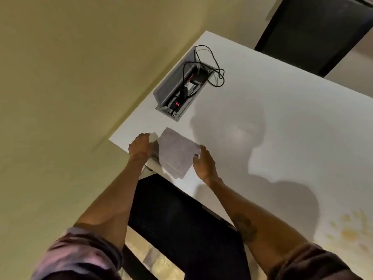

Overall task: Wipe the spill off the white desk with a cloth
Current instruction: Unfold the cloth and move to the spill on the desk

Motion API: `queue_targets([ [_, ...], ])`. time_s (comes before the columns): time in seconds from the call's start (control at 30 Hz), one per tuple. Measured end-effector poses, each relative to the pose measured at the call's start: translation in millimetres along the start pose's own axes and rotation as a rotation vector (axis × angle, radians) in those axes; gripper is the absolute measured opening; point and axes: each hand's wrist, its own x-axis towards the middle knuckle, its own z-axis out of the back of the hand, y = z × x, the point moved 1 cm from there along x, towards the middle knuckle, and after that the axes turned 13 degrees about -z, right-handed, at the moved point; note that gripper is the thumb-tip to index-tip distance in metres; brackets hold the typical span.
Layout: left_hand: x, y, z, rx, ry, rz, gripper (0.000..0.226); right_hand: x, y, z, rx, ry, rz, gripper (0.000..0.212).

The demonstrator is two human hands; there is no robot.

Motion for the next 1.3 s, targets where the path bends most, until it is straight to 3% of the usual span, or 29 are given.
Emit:
queue_targets([
  [0.17, 3, 13, -23, -0.044, 0.057, 0.101, 0.047, 3, -3, -28, 0.181, 0.011, -0.255, 0.042],
  [0.37, 14, 18, -44, -0.152, 0.036, 0.170, 0.037, 18, 6, -48, 0.588, -0.026, -0.556, 0.041],
  [0.47, 19, 20, -51, -0.196, -0.015, 0.181, 0.030, 25, 6, -57, 0.695, -0.022, -0.591, 0.042],
  [0.57, 21, 21, -53, -0.252, -0.039, 0.225, 0.028, 28, 8, -63, 0.783, 0.020, -0.620, 0.022],
  [0.87, 15, 8, -47, -0.385, -0.191, 0.305, 0.026, 27, 7, -52, 0.781, -0.042, -0.573, 0.031],
  [1.1, 9, -51, -32, -0.416, -0.259, 0.109, 0.020, 11, 11, -4, 0.640, -0.161, -0.395, 0.036],
  [1.2, 6, -91, -30, -0.352, -0.271, -0.060, 0.017, 14, -5, 21, 0.624, -0.204, -0.347, 0.021],
  [1.3, -5, -141, -38, -0.197, -0.299, -0.273, 0.015, 7, -26, 58, 0.657, -0.255, -0.351, 0.029],
])
